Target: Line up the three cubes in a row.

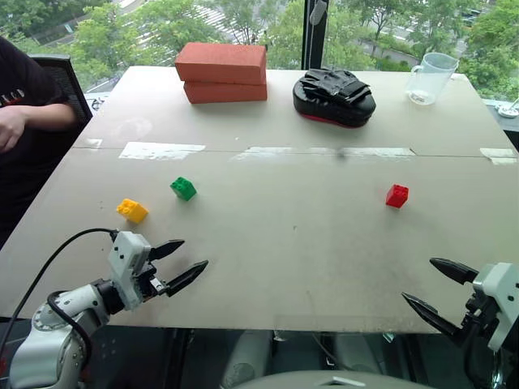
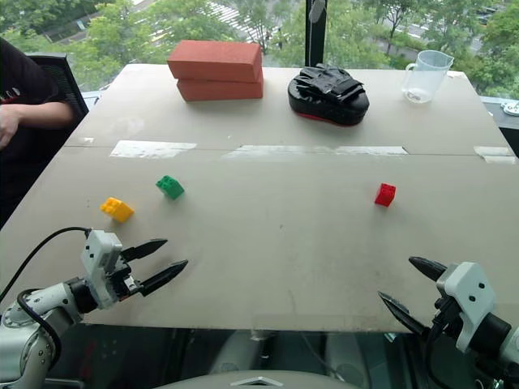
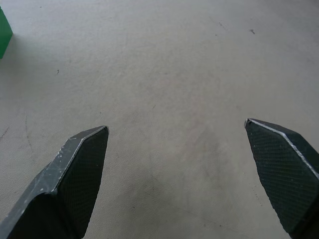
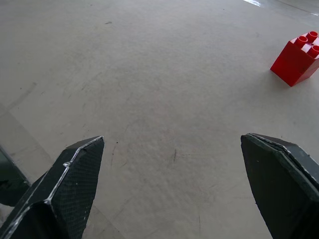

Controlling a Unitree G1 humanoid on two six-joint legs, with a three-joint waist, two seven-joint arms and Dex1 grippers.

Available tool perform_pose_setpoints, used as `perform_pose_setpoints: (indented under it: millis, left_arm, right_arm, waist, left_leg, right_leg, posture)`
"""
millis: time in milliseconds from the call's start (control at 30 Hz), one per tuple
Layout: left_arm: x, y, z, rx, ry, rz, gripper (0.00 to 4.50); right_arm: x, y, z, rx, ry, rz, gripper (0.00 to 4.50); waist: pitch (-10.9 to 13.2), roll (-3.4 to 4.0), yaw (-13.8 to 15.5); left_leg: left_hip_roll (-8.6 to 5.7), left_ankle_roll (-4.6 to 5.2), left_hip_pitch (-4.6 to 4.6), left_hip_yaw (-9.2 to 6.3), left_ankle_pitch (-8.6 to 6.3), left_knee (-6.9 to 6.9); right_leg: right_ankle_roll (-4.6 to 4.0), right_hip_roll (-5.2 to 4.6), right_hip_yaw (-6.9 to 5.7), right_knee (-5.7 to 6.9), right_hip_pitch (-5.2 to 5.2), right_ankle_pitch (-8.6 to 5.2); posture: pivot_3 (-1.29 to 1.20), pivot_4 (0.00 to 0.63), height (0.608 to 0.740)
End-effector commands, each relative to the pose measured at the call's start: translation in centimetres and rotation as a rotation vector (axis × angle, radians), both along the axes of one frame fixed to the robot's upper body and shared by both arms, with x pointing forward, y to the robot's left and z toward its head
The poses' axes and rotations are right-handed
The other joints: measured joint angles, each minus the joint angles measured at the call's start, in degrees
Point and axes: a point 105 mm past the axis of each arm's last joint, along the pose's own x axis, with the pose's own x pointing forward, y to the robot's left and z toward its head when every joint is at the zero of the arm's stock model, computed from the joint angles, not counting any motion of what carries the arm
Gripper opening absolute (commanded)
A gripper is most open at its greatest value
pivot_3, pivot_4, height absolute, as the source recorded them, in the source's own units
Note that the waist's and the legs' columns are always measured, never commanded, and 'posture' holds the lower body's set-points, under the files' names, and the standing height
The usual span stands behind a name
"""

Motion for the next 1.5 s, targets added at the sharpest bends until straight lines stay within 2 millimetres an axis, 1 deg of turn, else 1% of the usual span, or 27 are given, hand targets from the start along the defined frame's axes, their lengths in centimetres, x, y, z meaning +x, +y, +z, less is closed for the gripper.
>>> perform_pose_setpoints:
  millis: [33, 100, 167, 233, 300, 333, 400, 467, 600, 633, 733, 933, 967, 1033, 1100, 1133, 1167, 1200, 1233, 1300, 1333, 1367, 1400, 1433, 1500]
  left_arm:
    - [1.1, -1.9, 2.4, -0.046, -0.074, -0.049, 4.47]
    - [2.2, -5.2, 4.5, -0.128, -0.111, -0.123, 4.47]
    - [2.3, -7.3, 5.9, -0.161, -0.129, -0.195, 4.47]
    - [2.2, -8.8, 6.7, -0.152, -0.149, -0.256, 4.47]
    - [2.3, -10.2, 7.7, -0.147, -0.177, -0.314, 4.47]
    - [2.4, -10.7, 8.1, -0.134, -0.196, -0.341, 4.47]
    - [2.6, -11.7, 8.6, -0.131, -0.209, -0.380, 4.47]
    - [2.6, -12.3, 8.8, -0.132, -0.210, -0.411, 4.47]
    - [2.6, -12.6, 8.9, -0.128, -0.202, -0.453, 4.47]
    - [2.6, -12.7, 8.8, -0.120, -0.200, -0.461, 4.47]
    - [2.7, -12.8, 8.8, -0.128, -0.204, -0.472, 4.47]
    - [2.8, -13.1, 8.7, -0.141, -0.209, -0.475, 4.47]
    - [2.8, -13.1, 8.7, -0.143, -0.210, -0.474, 4.50]
    - [2.8, -13.1, 8.7, -0.146, -0.212, -0.473, 4.50]
    - [2.8, -13.0, 8.7, -0.146, -0.212, -0.471, 4.50]
    - [2.8, -13.0, 8.7, -0.146, -0.211, -0.469, 4.50]
    - [2.8, -12.9, 8.6, -0.146, -0.210, -0.467, 4.50]
    - [2.8, -12.8, 8.5, -0.145, -0.208, -0.463, 4.50]
    - [2.8, -12.7, 8.4, -0.145, -0.206, -0.460, 4.50]
    - [2.9, -12.3, 8.1, -0.147, -0.196, -0.450, 4.50]
    - [3.0, -12.0, 7.9, -0.140, -0.200, -0.438, 4.50]
    - [3.1, -11.7, 7.7, -0.127, -0.210, -0.424, 4.50]
    - [3.3, -11.4, 7.5, -0.113, -0.228, -0.408, 4.50]
    - [3.6, -11.0, 7.2, -0.089, -0.247, -0.385, 4.50]
    - [3.6, -10.3, 6.5, -0.085, -0.209, -0.392, 4.50]
  right_arm:
    - [1.7, -0.2, 1.4, -0.002, -0.120, -0.083, 4.49]
    - [4.1, 0.2, 2.7, 0.036, -0.211, -0.217, 4.49]
    - [5.8, 0.0, 2.9, 0.008, -0.217, -0.326, 4.49]
    - [7.0, 0.1, 2.8, 0.015, -0.184, -0.390, 4.49]
    - [8.8, 0.0, 2.8, 0.029, -0.168, -0.486, 4.49]
    - [9.8, -0.1, 2.8, 0.051, -0.154, -0.539, 4.49]
    - [11.5, -0.1, 2.7, 0.084, -0.117, -0.625, 4.49]
    - [12.9, 0.2, 2.4, 0.123, -0.072, -0.681, 4.49]
    - [15.2, 1.3, 2.4, 0.170, -0.029, -0.713, 4.49]
    - [15.5, 1.4, 2.2, 0.171, -0.016, -0.724, 4.49]
    - [16.9, 1.4, 2.0, 0.182, 0.001, -0.767, 4.49]
    - [18.8, 1.7, 1.4, 0.169, 0.021, -0.793, 4.49]
    - [19.0, 1.6, 1.3, 0.161, 0.023, -0.796, 4.00]
    - [19.4, 1.8, 1.3, 0.163, 0.020, -0.781, 3.44]
    - [19.6, 1.9, 1.4, 0.164, 0.018, -0.769, 2.29]
    - [19.6, 1.9, 1.3, 0.162, 0.024, -0.760, 1.94]
    - [19.6, 2.0, 1.3, 0.155, 0.028, -0.748, 1.44]
    - [19.5, 2.2, 1.3, 0.138, 0.029, -0.716, 1.32]
    - [19.3, 2.4, 1.2, 0.118, 0.028, -0.679, 1.32]
    - [19.0, 4.0, 2.0, 0.101, -0.011, -0.500, 1.32]
    - [18.4, 5.8, 2.9, 0.138, -0.049, -0.338, 1.32]
    - [17.5, 7.4, 3.7, 0.136, -0.087, -0.178, 1.32]
    - [16.6, 8.7, 4.0, 0.107, -0.108, -0.042, 1.32]
    - [15.7, 9.7, 4.1, 0.082, -0.101, 0.084, 1.32]
    - [15.0, 10.9, 3.9, 0.023, -0.082, 0.269, 1.32]
  waist:
    - [0.01, -0.02, 0.02]
    - [0.04, -0.03, 0.15]
    - [0.07, 0.03, 0.09]
    - [0.01, 0.02, -0.09]
    - [0.01, 0.01, -0.27]
    - [0.01, 0.02, -0.25]
    - [0.02, 0.04, -0.25]
    - [0.02, 0.06, -0.06]
    - [0.06, 0.11, -0.35]
    - [0.05, 0.11, -0.44]
    - [0.06, 0.12, -0.62]
    - [0.07, 0.14, -1.52]
    - [0.07, 0.14, -1.64]
    - [0.07, 0.14, -1.74]
    - [0.07, 0.14, -1.76]
    - [0.07, 0.14, -1.76]
    - [0.07, 0.14, -1.76]
    - [0.07, 0.14, -1.76]
    - [0.07, 0.14, -1.77]
    - [0.07, 0.14, -1.79]
    - [0.07, 0.14, -1.77]
    - [0.07, 0.14, -1.80]
    - [0.09, 0.17, -1.82]
    - [0.10, 0.18, -1.99]
    - [0.10, 0.17, -2.16]
  left_leg:
    - [0.00, 0.00, 0.00, 0.00, -0.01, 0.00]
    - [0.04, 0.01, -0.02, -0.08, -0.02, 0.03]
    - [0.09, -0.24, -0.09, -0.13, -0.15, 0.22]
    - [0.10, -0.24, -0.03, 0.00, -0.15, 0.31]
    - [0.11, -0.21, 0.03, 0.14, -0.13, 0.31]
    - [0.14, 0.02, 0.06, 0.20, 0.01, 0.31]
    - [0.13, 0.02, 0.05, 0.19, 0.01, 0.30]
    - [0.15, 0.01, 0.04, 0.16, 0.02, 0.30]
    - [0.08, 0.01, 0.01, 0.32, 0.01, 0.27]
    - [0.08, 0.01, 0.01, 0.34, 0.00, 0.27]
    - [0.09, 0.02, 0.02, 0.36, 0.00, 0.26]
    - [0.09, 0.03, 0.05, 0.34, 0.01, 0.28]
    - [0.09, 0.03, 0.07, 0.34, 0.01, 0.28]
    - [0.10, 0.03, 0.10, 0.36, 0.01, 0.28]
    - [0.11, 0.03, 0.11, 0.37, 0.01, 0.28]
    - [0.11, 0.03, 0.11, 0.37, 0.01, 0.28]
    - [0.11, 0.03, 0.10, 0.36, 0.01, 0.28]
    - [0.11, 0.03, 0.10, 0.36, 0.01, 0.28]
    - [0.10, 0.03, 0.10, 0.38, 0.01, 0.28]
    - [0.10, 0.04, 0.10, 0.42, 0.01, 0.29]
    - [0.10, 0.04, 0.11, 0.45, 0.01, 0.29]
    - [0.10, 0.04, 0.10, 0.46, 0.01, 0.29]
    - [0.11, 0.04, 0.10, 0.48, 0.00, 0.29]
    - [0.11, 0.05, 0.10, 0.54, 0.00, 0.29]
    - [0.15, 0.05, 0.11, 0.57, 0.00, 0.29]
  right_leg:
    - [0.00, 0.00, -0.01, 0.00, 0.00, 0.00]
    - [0.01, 0.04, -0.13, -0.03, 0.01, 0.00]
    - [0.03, 0.08, -0.21, -0.02, 0.04, 0.00]
    - [0.03, 0.09, -0.16, -0.01, 0.10, 0.00]
    - [0.02, 0.15, -0.11, 0.00, 0.08, 0.03]
    - [-0.19, 0.22, -0.11, 0.05, 0.05, 0.16]
    - [-0.25, 0.24, -0.14, 0.08, 0.02, 0.21]
    - [-0.36, 0.32, -0.21, 0.13, 0.01, 0.29]
    - [-0.32, 0.49, -0.14, 0.13, -0.03, 0.34]
    - [-0.18, 0.48, -0.12, 0.13, -0.04, 0.42]
    - [-0.16, 0.50, -0.12, 0.11, -0.04, 0.43]
    - [-0.09, 0.55, -0.11, 0.18, -0.03, 0.49]
    - [-0.08, 0.55, -0.10, 0.19, -0.04, 0.49]
    - [-0.09, 0.58, -0.09, 0.24, -0.04, 0.50]
    - [-0.09, 0.59, -0.08, 0.31, -0.04, 0.50]
    - [-0.10, 0.59, -0.08, 0.32, -0.05, 0.50]
    - [-0.09, 0.59, -0.07, 0.32, -0.06, 0.50]
    - [-0.09, 0.59, -0.06, 0.32, -0.06, 0.50]
    - [-0.09, 0.58, -0.05, 0.32, -0.06, 0.50]
    - [-0.08, 0.58, -0.02, 0.31, -0.06, 0.50]
    - [-0.08, 0.58, -0.02, 0.31, -0.06, 0.50]
    - [-0.08, 0.58, -0.03, 0.29, -0.06, 0.50]
    - [-0.08, 0.59, -0.05, 0.28, -0.05, 0.50]
    - [-0.08, 0.59, -0.06, 0.28, -0.05, 0.50]
    - [-0.07, 0.60, -0.05, 0.28, -0.06, 0.50]
  posture:
    - [0.00, 0.150, 0.740]
    - [0.00, 0.150, 0.740]
    - [0.00, 0.150, 0.740]
    - [0.00, 0.150, 0.740]
    - [0.00, 0.150, 0.740]
    - [0.00, 0.150, 0.740]
    - [0.00, 0.150, 0.740]
    - [0.00, 0.150, 0.740]
    - [0.00, 0.150, 0.740]
    - [0.00, 0.150, 0.740]
    - [0.00, 0.150, 0.740]
    - [0.00, 0.150, 0.740]
    - [0.00, 0.150, 0.740]
    - [0.00, 0.150, 0.740]
    - [0.00, 0.150, 0.740]
    - [0.00, 0.150, 0.740]
    - [0.00, 0.150, 0.740]
    - [0.00, 0.150, 0.740]
    - [0.00, 0.150, 0.740]
    - [0.00, 0.150, 0.740]
    - [0.00, 0.150, 0.740]
    - [0.00, 0.150, 0.740]
    - [0.00, 0.150, 0.740]
    - [0.00, 0.150, 0.740]
    - [0.00, 0.150, 0.740]
